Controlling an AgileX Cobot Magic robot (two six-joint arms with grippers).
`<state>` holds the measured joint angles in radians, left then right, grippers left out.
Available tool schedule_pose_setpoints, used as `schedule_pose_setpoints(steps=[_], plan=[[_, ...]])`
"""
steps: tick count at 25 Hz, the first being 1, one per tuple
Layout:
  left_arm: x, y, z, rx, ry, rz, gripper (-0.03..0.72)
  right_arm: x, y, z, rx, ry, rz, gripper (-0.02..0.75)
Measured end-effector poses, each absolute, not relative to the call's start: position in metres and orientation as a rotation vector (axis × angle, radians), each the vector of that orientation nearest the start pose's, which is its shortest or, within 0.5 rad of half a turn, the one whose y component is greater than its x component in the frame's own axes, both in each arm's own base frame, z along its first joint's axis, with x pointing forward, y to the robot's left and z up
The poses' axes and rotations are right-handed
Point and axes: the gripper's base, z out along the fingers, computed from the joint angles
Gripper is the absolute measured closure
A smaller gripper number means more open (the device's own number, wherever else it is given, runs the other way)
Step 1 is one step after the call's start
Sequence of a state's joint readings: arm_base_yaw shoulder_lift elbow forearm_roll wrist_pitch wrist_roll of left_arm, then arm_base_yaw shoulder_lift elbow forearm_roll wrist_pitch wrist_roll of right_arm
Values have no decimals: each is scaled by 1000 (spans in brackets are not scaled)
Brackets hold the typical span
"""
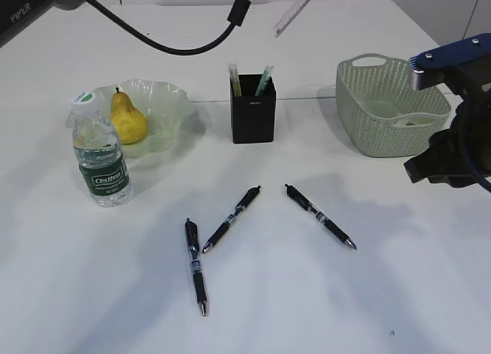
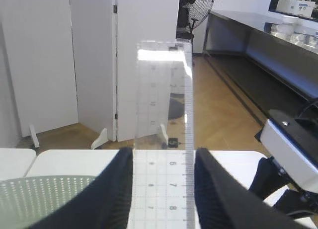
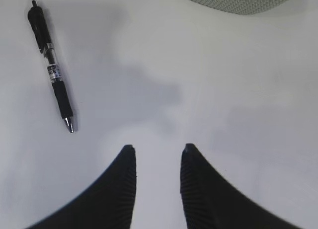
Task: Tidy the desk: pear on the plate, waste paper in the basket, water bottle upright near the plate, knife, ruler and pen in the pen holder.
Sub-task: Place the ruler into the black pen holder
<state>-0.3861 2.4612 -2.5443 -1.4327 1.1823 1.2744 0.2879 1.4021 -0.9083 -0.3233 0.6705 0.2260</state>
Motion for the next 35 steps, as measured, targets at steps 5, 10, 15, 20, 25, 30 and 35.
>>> schedule_pose_setpoints(steps=[5, 10, 15, 20, 25, 30, 35], plan=[[465, -265, 312, 1194, 1343, -1209, 424, 268, 61, 251, -344, 2575, -168, 477], [476, -258, 291, 1173, 1359, -1239, 424, 268, 61, 252, -344, 2573, -167, 477], [480, -257, 278, 1192, 1382, -1216, 424, 271, 62, 253, -348, 2536, -147, 477], [486, -252, 267, 1210, 1417, -1184, 424, 272, 63, 254, -349, 2515, -137, 477], [498, -234, 259, 1117, 1410, -1227, 424, 273, 64, 255, -349, 2495, -124, 477], [508, -216, 254, 1082, 1414, -1207, 424, 275, 66, 256, -348, 2473, -108, 477], [510, -215, 246, 1096, 1395, -1188, 424, 277, 69, 257, -322, 2450, -61, 477]])
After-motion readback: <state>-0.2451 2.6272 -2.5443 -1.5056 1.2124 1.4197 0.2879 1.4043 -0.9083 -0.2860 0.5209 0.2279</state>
